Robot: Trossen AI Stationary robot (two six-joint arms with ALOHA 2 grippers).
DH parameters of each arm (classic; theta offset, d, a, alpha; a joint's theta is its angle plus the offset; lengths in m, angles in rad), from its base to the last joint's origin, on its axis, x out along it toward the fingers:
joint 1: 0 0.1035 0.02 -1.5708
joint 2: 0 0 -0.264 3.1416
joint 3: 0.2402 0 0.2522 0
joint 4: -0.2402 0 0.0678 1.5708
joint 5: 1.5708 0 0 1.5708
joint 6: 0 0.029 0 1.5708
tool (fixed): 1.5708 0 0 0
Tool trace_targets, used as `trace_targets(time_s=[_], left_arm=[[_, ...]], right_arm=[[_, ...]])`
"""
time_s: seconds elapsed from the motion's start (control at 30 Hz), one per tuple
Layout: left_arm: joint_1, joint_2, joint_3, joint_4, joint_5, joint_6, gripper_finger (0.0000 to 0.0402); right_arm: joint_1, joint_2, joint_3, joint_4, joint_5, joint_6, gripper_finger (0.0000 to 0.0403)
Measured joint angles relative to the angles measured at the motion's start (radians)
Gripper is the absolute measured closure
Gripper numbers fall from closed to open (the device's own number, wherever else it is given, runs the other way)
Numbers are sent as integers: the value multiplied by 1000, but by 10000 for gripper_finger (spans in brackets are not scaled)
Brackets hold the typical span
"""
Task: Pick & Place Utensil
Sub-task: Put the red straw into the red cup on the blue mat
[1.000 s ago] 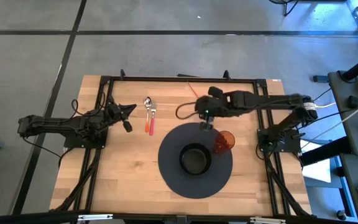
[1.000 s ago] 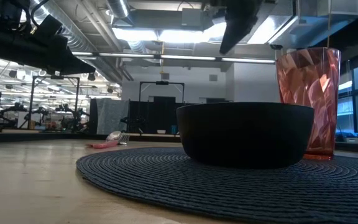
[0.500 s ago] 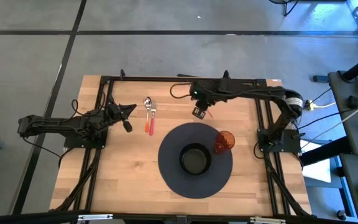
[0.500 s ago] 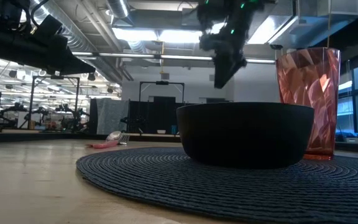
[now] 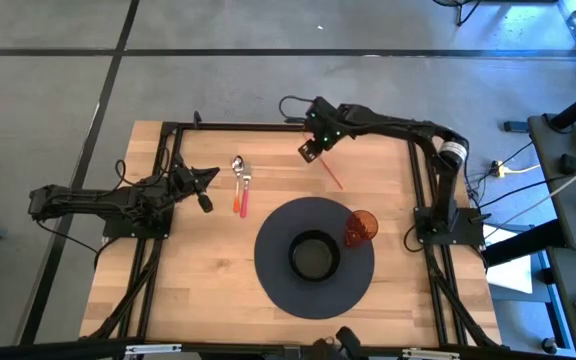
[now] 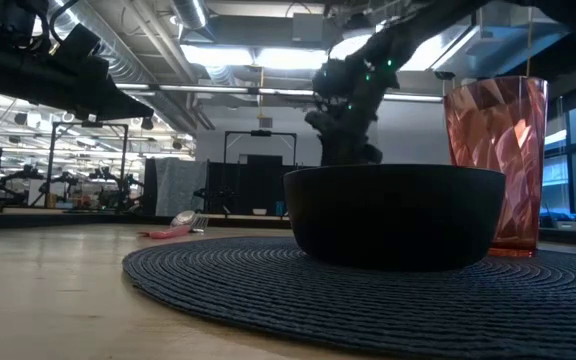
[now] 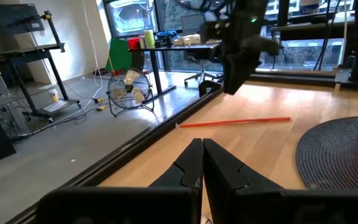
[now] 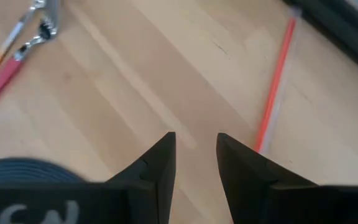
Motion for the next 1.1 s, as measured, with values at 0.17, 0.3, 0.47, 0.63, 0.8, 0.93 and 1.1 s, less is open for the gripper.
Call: trace_targets(time_s=[0.17,0.3,0.47,0.63,0.8,0.93,1.1], left_arm=[[0,0,0,-12,0,0,398],[0,0,0,-13,0,0,398],[0,0,0,-13,0,0,398],[0,0,0,-13,0,0,398],[0,0,0,-13,0,0,398],[0,0,0,-13,0,0,398],[0,0,0,-13,0,0,398]], right_arm=[[-17,48,0,29,-19,-12,288],[-16,67,0,71,13,-11,288],[-18,70,0,59,70,7,288],[-20,88,1,52,67,26,288],[-29,120,1,44,67,14,288],[-46,127,1,31,69,13,288],[-48,128,1,31,77,1,288]])
